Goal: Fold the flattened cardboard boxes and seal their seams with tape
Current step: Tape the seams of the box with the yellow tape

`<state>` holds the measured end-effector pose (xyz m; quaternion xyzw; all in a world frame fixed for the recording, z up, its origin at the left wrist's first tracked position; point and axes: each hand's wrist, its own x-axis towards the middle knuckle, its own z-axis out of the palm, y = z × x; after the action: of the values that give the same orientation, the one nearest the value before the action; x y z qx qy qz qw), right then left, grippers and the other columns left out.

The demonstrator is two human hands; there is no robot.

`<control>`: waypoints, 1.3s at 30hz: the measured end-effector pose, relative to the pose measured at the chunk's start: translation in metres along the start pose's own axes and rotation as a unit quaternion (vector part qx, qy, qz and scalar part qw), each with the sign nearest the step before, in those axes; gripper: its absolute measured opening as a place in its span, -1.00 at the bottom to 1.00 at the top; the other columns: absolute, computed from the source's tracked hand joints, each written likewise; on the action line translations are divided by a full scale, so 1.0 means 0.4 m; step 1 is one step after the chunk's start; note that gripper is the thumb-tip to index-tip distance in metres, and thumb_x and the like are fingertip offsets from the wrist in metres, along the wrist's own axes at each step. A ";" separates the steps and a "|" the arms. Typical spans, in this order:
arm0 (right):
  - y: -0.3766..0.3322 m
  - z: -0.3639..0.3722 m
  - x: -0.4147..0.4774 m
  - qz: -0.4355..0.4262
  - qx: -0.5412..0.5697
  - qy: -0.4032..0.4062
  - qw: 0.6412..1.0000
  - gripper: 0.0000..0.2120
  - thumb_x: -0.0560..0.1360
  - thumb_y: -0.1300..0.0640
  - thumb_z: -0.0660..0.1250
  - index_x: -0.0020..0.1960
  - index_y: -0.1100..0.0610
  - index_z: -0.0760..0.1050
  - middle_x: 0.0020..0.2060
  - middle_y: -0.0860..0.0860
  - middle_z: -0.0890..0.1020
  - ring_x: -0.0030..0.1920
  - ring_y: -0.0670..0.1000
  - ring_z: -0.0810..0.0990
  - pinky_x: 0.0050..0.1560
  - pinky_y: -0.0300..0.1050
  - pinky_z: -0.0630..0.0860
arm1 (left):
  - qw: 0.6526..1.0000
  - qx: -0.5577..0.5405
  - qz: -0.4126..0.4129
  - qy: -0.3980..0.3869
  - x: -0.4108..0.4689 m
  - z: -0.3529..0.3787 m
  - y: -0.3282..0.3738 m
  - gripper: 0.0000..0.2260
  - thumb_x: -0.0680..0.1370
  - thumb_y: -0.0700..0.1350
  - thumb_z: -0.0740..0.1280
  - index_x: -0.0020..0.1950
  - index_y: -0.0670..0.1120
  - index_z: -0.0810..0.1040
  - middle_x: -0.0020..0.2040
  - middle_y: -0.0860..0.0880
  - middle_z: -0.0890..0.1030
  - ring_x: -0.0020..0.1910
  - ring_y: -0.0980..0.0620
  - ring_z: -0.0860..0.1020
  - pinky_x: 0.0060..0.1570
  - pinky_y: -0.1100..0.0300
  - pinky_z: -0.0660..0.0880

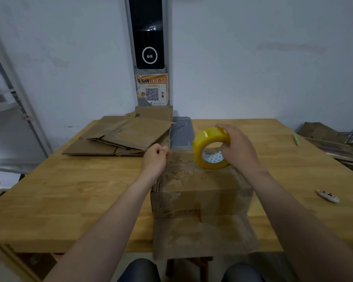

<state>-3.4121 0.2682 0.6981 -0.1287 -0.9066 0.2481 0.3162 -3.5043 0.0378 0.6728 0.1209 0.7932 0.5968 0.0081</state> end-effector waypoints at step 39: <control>0.036 -0.076 0.076 -0.183 0.053 -0.204 0.960 -0.12 0.41 0.52 0.26 0.32 -0.43 0.42 0.16 -0.01 0.46 0.19 0.03 0.46 0.14 0.11 0.48 | 0.998 0.058 -0.012 -0.001 -0.002 -0.091 -0.001 -0.70 0.66 -0.01 0.30 -0.23 -0.09 0.44 -0.29 -0.05 0.47 -0.26 -0.02 0.46 -0.21 0.07 0.44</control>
<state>-3.4150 0.3032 0.7264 0.1095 -0.9454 0.2549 0.1710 -3.5095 0.0030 0.6829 0.1123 0.8280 0.5493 0.0089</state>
